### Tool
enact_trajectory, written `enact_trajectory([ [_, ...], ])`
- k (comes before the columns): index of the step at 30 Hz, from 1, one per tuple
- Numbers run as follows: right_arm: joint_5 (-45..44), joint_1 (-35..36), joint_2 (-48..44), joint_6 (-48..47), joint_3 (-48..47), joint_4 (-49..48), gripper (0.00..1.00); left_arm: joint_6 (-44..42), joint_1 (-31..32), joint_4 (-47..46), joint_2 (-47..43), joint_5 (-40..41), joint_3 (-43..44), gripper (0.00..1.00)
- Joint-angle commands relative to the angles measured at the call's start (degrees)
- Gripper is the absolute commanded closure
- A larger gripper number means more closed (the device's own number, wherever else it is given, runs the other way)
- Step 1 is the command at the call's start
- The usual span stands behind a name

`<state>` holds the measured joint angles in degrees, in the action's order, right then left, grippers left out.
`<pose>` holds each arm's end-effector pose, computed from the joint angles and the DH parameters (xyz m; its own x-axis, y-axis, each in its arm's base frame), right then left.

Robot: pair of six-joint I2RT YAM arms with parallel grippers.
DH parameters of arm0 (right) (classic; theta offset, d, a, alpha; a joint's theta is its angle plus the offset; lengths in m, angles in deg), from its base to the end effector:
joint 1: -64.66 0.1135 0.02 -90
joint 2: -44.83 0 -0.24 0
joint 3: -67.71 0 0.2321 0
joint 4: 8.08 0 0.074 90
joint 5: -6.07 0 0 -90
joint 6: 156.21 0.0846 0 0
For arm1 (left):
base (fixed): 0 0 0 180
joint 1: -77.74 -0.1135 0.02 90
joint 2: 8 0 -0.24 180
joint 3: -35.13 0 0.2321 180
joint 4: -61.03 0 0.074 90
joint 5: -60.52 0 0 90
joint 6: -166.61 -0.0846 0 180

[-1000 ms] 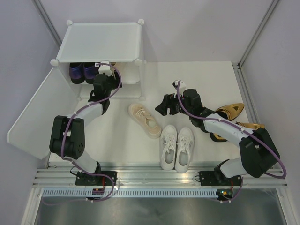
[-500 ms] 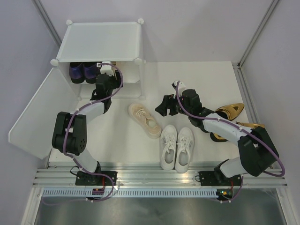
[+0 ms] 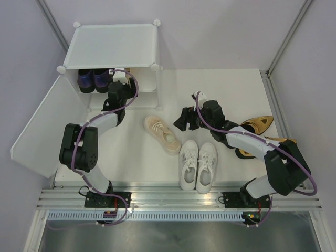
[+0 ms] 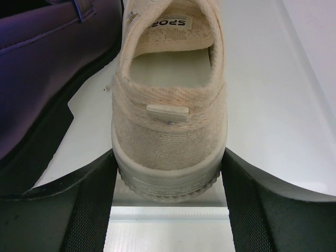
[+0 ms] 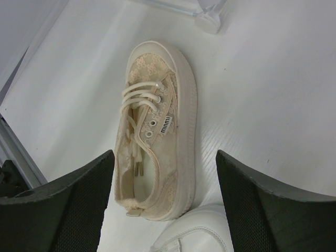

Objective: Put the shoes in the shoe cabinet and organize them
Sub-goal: Place the shoe in the shoe cabinet.

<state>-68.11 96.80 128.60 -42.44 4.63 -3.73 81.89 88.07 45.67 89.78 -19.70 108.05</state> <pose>0.2857 0.2067 0.2043 -0.6186 0.0693 -0.7826 -0.5154 0.7161 0.4708 0.4141 -0.0609 0.2277 -0.1628 -0.0625 -0.9847 -0.0031 0.9980 -0.0628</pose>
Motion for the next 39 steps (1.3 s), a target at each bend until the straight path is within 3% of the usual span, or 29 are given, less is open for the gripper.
enact_trajectory([
  [1, 0.53, 0.03, 0.61, -0.74, -0.77, -1.06, 0.18, 0.35, -0.75, -2.44, -0.04, 2.53, 1.48, 0.60],
  [2, 0.53, 0.11, 0.61, -0.74, -0.77, -1.06, 0.18, 0.43, -0.75, -2.09, -0.22, 2.35, 1.31, 0.51],
  [7, 0.53, 0.20, 0.34, -0.57, -0.51, -1.14, 0.17, 1.22, -0.66, -0.94, -0.74, 1.65, 1.04, 0.37],
  [11, 0.80, 0.20, 0.17, -0.57, -0.33, -1.23, 0.17, 2.01, -0.66, 0.11, -1.88, 0.77, 1.04, 0.18],
  [20, 0.71, 0.20, -0.97, -0.13, 0.19, -1.32, 0.15, 4.21, -0.48, 4.50, -4.96, -2.13, 2.00, 0.02],
  [27, 0.27, 0.29, -1.59, 0.31, 0.72, -1.23, 0.13, 5.79, -0.22, 8.73, -6.28, -4.68, 3.42, 0.00],
  [39, 1.32, 0.12, -2.20, 0.84, 1.25, -1.50, 0.13, 7.03, -0.31, 11.19, -15.33, -2.22, -1.77, 0.04],
])
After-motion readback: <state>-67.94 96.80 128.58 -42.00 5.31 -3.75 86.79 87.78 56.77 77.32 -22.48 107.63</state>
